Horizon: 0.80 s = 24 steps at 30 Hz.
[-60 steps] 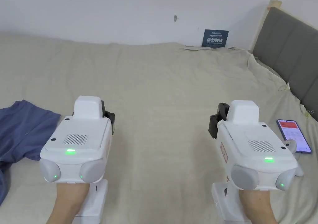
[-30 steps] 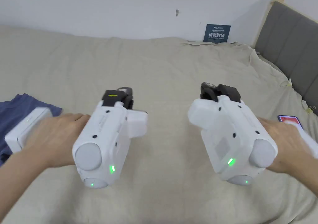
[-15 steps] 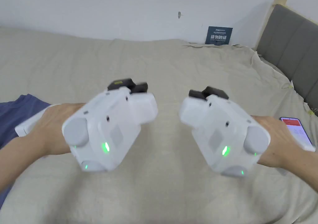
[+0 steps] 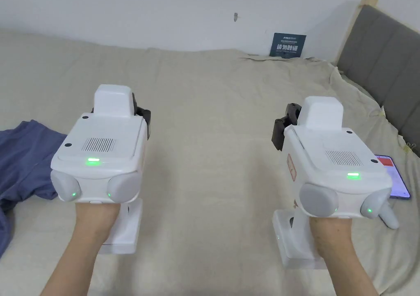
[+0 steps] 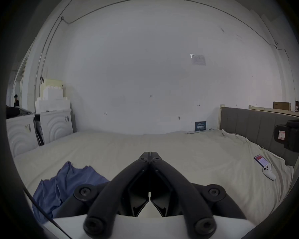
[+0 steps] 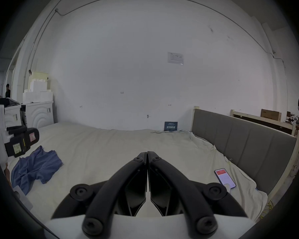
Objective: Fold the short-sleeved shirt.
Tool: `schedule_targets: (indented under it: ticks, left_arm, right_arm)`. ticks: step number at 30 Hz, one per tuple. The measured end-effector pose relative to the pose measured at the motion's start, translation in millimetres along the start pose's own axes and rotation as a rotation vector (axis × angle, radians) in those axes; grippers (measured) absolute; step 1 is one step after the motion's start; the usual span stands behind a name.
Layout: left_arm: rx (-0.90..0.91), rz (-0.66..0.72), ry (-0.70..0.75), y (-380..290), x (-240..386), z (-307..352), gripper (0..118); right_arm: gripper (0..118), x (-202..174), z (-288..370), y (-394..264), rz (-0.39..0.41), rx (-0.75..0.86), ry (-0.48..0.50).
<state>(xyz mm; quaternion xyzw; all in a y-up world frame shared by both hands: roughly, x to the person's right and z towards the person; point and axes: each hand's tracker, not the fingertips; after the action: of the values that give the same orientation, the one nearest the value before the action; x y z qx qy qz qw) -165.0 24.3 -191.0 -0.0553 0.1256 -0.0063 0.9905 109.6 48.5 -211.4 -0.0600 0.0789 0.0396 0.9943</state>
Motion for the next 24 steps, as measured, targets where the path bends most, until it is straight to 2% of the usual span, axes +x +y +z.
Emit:
schedule_targets:
  ticks: [24]
  left_arm:
    - [-0.021, -0.052, -0.027, -8, 7, 8, 0]
  right_arm:
    - [1, 3, 8, -16, 0.001, -0.053, 0.001]
